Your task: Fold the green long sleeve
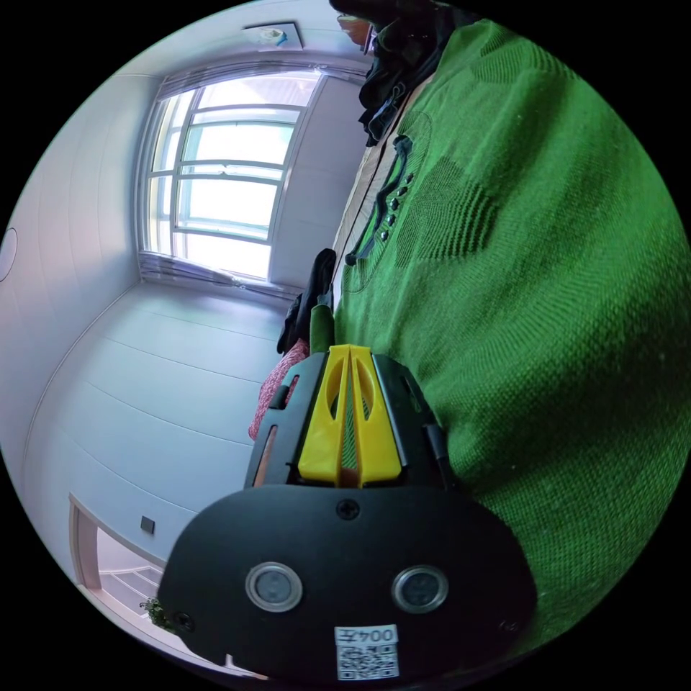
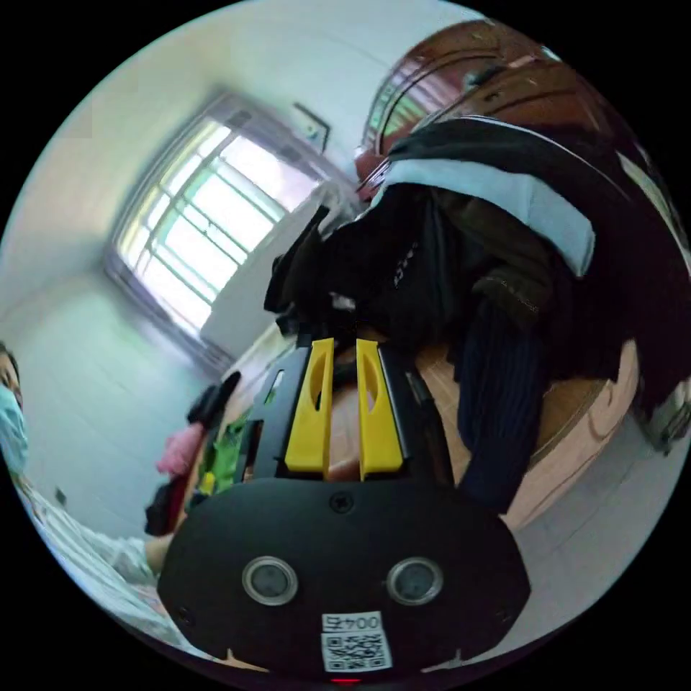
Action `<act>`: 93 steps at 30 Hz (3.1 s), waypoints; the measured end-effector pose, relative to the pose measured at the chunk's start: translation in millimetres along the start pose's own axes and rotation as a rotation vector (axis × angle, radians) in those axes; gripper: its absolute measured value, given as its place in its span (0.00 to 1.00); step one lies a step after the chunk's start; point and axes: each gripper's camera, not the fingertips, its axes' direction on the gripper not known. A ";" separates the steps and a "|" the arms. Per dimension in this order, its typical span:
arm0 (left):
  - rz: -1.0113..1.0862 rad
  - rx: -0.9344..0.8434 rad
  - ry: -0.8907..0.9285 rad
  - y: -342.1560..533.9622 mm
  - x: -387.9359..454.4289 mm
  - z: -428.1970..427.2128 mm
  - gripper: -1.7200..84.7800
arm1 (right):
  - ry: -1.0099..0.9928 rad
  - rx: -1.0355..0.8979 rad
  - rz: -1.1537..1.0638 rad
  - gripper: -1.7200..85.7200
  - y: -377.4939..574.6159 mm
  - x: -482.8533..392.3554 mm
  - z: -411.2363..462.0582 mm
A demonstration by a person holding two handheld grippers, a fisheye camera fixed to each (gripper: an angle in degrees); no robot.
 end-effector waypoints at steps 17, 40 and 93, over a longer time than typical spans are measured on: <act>-0.003 -0.002 0.009 -123.2 -13.3 -129.5 0.02 | 0.948 -0.981 -1.842 0.15 57.6 -159.1 311.3; -0.452 -0.123 0.833 -304.7 -364.4 -300.4 0.02 | -0.611 -0.755 -0.043 0.06 -238.0 -54.2 200.3; -1.514 0.021 2.045 -281.8 -674.5 -544.6 0.02 | -0.173 -0.051 0.439 0.02 -149.8 105.3 65.5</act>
